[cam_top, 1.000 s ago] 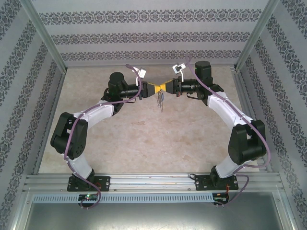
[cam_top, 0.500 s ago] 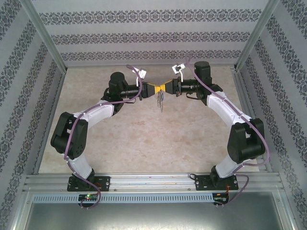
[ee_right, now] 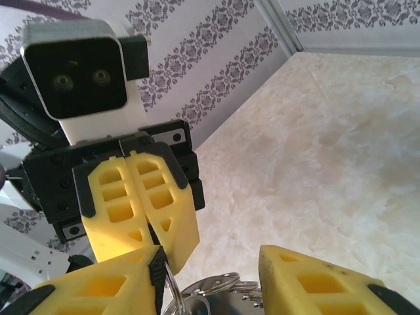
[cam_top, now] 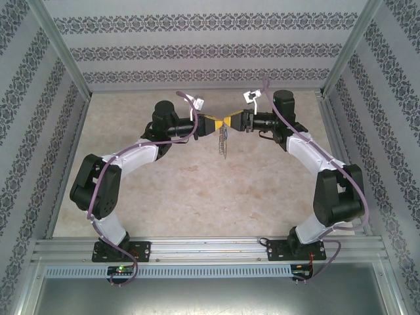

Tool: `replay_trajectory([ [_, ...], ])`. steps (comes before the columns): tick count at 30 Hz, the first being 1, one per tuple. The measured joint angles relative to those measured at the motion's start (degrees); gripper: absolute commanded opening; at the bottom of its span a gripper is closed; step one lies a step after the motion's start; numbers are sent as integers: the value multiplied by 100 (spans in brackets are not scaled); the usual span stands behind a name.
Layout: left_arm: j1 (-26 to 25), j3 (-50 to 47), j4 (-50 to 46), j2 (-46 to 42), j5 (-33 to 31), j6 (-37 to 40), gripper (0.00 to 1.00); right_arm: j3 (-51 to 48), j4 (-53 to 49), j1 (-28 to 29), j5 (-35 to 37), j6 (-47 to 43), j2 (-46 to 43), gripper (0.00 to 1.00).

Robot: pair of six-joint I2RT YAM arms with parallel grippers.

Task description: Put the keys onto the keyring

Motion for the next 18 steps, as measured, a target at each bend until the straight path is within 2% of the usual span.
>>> replay_trajectory([
  [11, -13, -2, 13, -4, -2, 0, 0, -509, 911, -101, 131, 586, -551, 46],
  [18, -13, -120, 94, -33, -109, -2, 0, -1244, 1145, -160, 754, 625, -841, 46],
])
